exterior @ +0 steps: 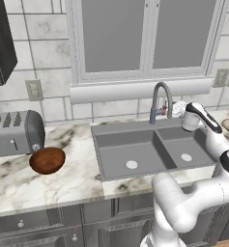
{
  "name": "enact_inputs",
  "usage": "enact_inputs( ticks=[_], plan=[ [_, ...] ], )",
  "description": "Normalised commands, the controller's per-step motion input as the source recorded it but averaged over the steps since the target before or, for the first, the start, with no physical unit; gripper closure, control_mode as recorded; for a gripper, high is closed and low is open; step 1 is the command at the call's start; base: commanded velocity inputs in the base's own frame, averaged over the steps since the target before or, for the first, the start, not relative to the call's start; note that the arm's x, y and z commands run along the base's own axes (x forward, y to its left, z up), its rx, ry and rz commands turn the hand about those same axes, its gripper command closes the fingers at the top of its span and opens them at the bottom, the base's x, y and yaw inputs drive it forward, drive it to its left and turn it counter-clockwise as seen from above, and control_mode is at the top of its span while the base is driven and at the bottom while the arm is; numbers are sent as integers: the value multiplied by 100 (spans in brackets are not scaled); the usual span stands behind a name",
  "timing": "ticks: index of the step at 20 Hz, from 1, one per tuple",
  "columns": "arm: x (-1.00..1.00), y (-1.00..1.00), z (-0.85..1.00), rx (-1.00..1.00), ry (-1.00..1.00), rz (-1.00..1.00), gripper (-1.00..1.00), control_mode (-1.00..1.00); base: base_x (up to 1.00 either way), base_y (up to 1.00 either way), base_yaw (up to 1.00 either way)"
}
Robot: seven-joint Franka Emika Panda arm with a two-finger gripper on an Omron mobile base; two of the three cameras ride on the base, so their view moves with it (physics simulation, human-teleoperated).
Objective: Rinse each bowl for a few seconds and place them down in the sink or on the counter.
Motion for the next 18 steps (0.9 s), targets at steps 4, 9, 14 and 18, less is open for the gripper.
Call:
enact_inputs(
  ticks=[4, 9, 14, 18],
  plan=[
    [40, -34, -9, 4, 0, 0, -100, -100, 0, 0, 0],
    [42, -22, -9, 3, 0, 0, -100, -100, 0, 0, 0],
    [39, -3, -8, 0, 0, 0, -100, -100, 0, 0, 0],
    [35, 0, -11, 0, 0, 0, -100, -100, 0, 0, 0]
  ],
)
